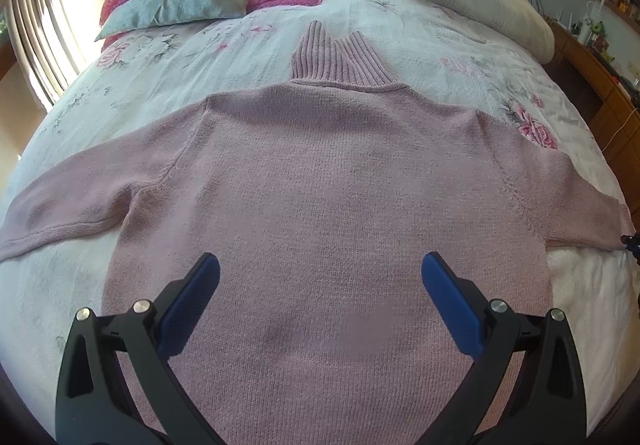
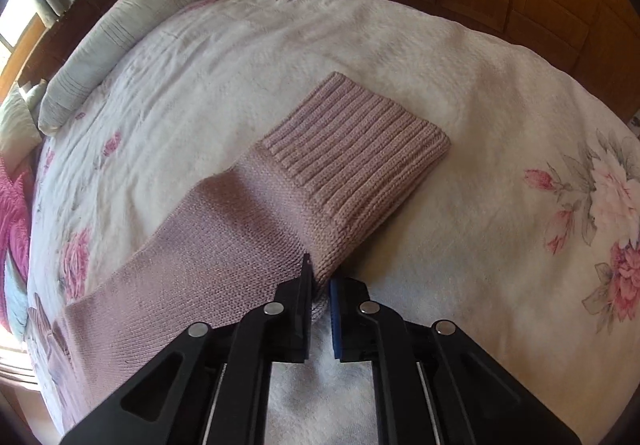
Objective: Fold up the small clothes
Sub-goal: 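Carry the cuff with the right tool across the sweater body and release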
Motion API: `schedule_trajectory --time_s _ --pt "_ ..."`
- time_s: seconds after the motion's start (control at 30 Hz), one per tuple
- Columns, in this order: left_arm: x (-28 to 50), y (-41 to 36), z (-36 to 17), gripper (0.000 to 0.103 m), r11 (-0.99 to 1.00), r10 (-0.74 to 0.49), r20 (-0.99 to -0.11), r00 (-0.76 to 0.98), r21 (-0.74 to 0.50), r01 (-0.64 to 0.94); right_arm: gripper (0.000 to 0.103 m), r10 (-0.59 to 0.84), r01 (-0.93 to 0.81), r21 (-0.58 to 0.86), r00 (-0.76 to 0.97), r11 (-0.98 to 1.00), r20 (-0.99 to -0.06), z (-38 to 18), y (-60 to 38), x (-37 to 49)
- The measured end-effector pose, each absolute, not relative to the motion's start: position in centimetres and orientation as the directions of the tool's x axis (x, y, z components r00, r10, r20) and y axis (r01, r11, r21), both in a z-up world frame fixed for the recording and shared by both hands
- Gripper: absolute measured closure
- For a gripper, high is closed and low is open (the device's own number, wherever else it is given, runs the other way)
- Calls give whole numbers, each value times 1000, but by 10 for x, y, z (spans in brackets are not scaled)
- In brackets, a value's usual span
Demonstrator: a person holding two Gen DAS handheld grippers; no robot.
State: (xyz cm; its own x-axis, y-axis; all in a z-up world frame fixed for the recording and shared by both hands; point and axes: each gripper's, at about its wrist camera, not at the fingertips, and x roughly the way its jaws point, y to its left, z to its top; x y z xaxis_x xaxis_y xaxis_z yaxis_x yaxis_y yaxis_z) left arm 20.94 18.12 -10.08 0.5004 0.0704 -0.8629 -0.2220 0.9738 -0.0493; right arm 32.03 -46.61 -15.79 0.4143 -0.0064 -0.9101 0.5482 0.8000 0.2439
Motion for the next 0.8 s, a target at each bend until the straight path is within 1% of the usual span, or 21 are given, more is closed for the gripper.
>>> schedule_trajectory --time_s 0.1,0.2,0.33,0.4,0.5,0.63,0.8 --pt "205 195 -99 3 970 83 -861 502 -47 -240 96 -53 506 224 476 833 -878 -133 -449 321" --pt "201 213 -96 3 963 96 -860 501 -48 -265 96 -37 432 257 565 865 -824 -101 -421 321" --pt "195 234 -94 3 954 121 -857 501 -39 -297 96 -6 258 200 626 945 -780 -69 -350 325" --pt "191 243 -94 3 949 118 -860 497 -49 -311 96 40 161 184 636 970 -771 -61 -306 328" --pt "185 255 -94 3 944 121 -861 493 -54 -325 96 131 29 192 631 981 -764 -60 -240 326" --pt "174 269 -94 3 938 124 -861 493 -59 -341 96 247 -125 215 591 969 -768 -73 -152 323" --pt "164 283 -97 3 933 127 -867 482 -60 -354 96 337 -224 256 521 940 -784 -100 -72 313"
